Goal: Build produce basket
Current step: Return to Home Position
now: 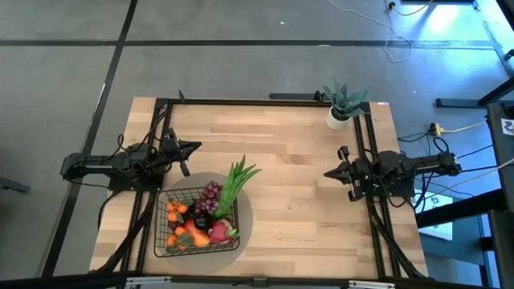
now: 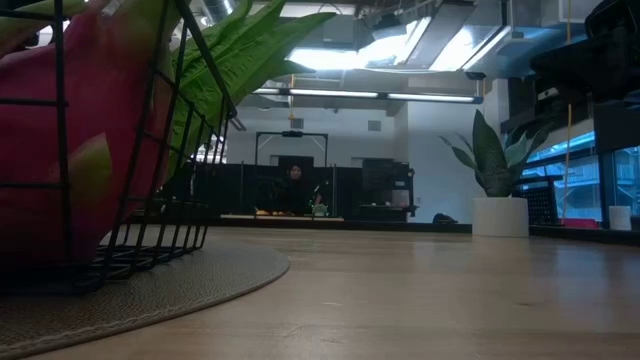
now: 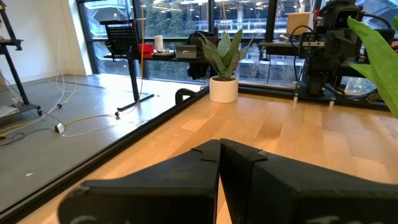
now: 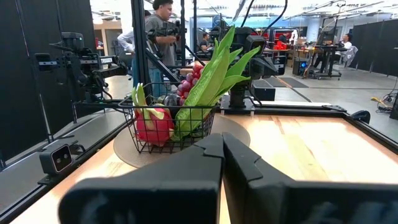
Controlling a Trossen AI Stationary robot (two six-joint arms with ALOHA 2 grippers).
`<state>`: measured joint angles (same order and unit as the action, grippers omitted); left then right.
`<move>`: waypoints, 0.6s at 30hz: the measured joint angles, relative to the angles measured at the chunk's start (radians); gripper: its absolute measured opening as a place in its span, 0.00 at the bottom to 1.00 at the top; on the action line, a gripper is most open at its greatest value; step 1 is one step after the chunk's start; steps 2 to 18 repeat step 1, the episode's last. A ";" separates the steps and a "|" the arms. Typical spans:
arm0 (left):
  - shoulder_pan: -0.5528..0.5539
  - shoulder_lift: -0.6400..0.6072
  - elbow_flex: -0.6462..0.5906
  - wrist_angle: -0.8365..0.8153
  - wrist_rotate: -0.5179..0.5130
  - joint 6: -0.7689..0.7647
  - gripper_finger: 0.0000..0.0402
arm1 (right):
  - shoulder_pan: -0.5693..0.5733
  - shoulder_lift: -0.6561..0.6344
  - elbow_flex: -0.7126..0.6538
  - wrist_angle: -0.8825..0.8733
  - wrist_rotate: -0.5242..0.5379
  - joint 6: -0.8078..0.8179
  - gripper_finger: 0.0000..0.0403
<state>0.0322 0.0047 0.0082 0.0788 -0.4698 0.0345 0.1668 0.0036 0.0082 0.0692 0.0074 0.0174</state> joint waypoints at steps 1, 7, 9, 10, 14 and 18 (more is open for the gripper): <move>0.000 0.000 0.000 0.000 0.000 0.000 0.00 | 0.000 0.000 0.000 0.000 0.000 0.000 0.00; 0.000 0.000 0.000 0.000 0.000 0.000 0.00 | 0.000 0.000 0.000 0.000 0.000 0.000 0.00; 0.000 0.000 0.000 0.000 0.000 0.000 0.00 | 0.000 0.000 0.000 0.000 0.000 0.000 0.00; 0.000 0.000 0.000 0.000 0.000 0.000 0.00 | 0.000 0.000 0.000 0.000 0.000 0.000 0.00; 0.000 0.000 0.000 0.000 0.000 0.000 0.00 | 0.000 0.000 0.000 0.000 0.000 0.000 0.00; 0.000 0.000 0.000 0.000 0.000 0.000 0.00 | 0.000 0.000 0.000 0.000 0.000 0.000 0.00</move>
